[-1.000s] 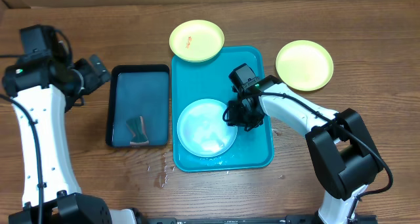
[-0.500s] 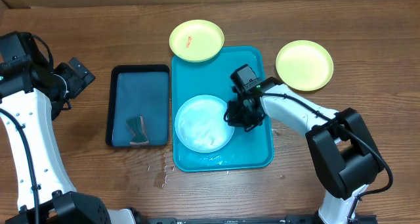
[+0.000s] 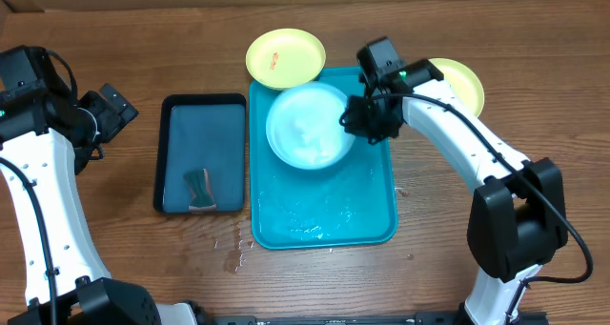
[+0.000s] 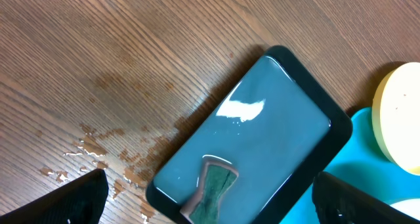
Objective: Clean dirty plates on tray and stack at the side
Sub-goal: 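Lift the white plate off the teal tray with the right gripper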
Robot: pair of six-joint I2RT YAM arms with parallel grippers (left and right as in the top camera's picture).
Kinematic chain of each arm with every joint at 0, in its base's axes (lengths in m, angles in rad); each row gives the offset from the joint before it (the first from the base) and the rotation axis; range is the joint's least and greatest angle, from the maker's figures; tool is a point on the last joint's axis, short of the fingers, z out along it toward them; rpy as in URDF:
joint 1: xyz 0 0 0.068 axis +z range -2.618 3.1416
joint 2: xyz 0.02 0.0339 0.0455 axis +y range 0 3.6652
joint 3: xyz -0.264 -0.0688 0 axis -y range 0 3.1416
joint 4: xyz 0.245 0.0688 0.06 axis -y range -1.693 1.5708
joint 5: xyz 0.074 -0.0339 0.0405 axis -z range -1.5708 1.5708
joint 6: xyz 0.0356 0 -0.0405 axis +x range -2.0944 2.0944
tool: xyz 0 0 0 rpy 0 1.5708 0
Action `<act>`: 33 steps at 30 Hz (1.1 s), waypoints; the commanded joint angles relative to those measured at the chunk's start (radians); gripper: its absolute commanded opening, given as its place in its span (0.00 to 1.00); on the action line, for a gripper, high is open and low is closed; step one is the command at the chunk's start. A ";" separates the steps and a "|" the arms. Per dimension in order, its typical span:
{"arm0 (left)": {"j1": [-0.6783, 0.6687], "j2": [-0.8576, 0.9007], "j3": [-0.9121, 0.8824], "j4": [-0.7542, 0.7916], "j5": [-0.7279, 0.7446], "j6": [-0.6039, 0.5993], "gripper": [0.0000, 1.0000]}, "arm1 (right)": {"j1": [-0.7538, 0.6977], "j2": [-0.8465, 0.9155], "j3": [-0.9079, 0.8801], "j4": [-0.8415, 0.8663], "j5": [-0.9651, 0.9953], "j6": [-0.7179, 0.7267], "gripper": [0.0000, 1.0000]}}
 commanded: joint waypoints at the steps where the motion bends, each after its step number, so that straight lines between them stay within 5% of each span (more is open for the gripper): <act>1: 0.000 -0.007 0.017 -0.002 0.000 -0.014 1.00 | 0.055 0.000 0.053 0.048 0.084 0.024 0.04; 16: 0.000 -0.007 0.017 -0.003 0.000 -0.014 1.00 | 0.357 0.026 0.053 0.389 0.450 0.060 0.04; 25: 0.000 -0.007 0.017 -0.003 0.000 -0.014 1.00 | 0.467 0.043 0.053 0.646 0.717 -0.312 0.04; 33: 0.000 -0.007 0.017 -0.003 0.000 -0.014 1.00 | 0.477 0.043 0.053 0.859 0.761 -0.737 0.04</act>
